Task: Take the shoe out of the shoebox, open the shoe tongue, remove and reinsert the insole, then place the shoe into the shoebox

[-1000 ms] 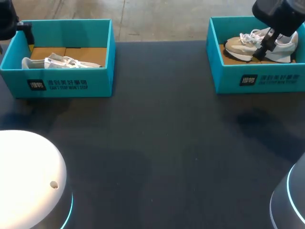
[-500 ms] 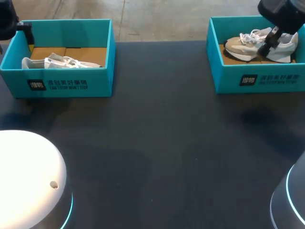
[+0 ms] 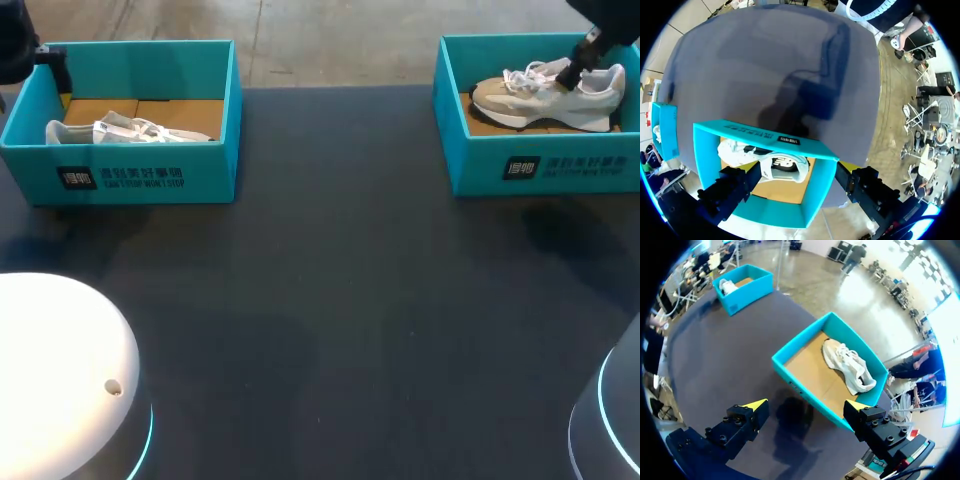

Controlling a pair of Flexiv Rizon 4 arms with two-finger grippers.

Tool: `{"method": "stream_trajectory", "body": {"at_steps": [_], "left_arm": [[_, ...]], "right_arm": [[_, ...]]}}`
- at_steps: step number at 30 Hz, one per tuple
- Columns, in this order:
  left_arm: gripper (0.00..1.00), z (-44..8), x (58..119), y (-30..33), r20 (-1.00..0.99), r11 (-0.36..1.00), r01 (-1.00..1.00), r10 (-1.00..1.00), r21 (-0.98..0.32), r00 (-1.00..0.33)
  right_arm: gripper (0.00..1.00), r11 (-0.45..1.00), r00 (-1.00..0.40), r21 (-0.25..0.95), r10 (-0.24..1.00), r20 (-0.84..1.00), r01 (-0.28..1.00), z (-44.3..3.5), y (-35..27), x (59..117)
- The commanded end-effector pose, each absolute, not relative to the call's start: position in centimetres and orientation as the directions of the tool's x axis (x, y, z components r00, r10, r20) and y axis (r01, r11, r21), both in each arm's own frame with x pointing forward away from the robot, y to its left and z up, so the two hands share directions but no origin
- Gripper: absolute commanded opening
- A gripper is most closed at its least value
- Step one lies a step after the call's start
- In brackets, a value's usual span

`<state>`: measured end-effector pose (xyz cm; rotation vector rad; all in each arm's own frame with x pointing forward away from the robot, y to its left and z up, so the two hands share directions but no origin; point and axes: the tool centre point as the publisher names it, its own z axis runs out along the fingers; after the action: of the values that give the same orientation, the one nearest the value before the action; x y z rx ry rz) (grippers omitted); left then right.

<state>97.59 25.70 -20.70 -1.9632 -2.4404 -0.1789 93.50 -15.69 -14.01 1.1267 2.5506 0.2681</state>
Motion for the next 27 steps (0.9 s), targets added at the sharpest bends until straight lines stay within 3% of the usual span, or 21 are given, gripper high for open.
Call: {"method": "stream_trajectory", "body": {"at_steps": [1,11,27], "left_arm": [[1.0,-20.7,97.5,25.7,0.076,0.21,0.974,0.973,0.087,-0.216],[1.0,-20.7,97.5,25.7,0.076,0.21,0.974,0.973,0.087,-0.216],[1.0,-20.7,97.5,25.7,0.076,0.21,0.974,0.973,0.087,-0.216]], "right_arm": [[1.0,0.573,-0.538,0.273,0.819,-0.199,0.772,-14.3,-16.0,96.5],[1.0,0.213,-0.189,0.412,0.977,-0.099,0.886,-15.2,-18.2,100.7],[1.0,0.213,-0.189,0.412,0.977,-0.099,0.886,-15.2,-18.2,100.7]]}}
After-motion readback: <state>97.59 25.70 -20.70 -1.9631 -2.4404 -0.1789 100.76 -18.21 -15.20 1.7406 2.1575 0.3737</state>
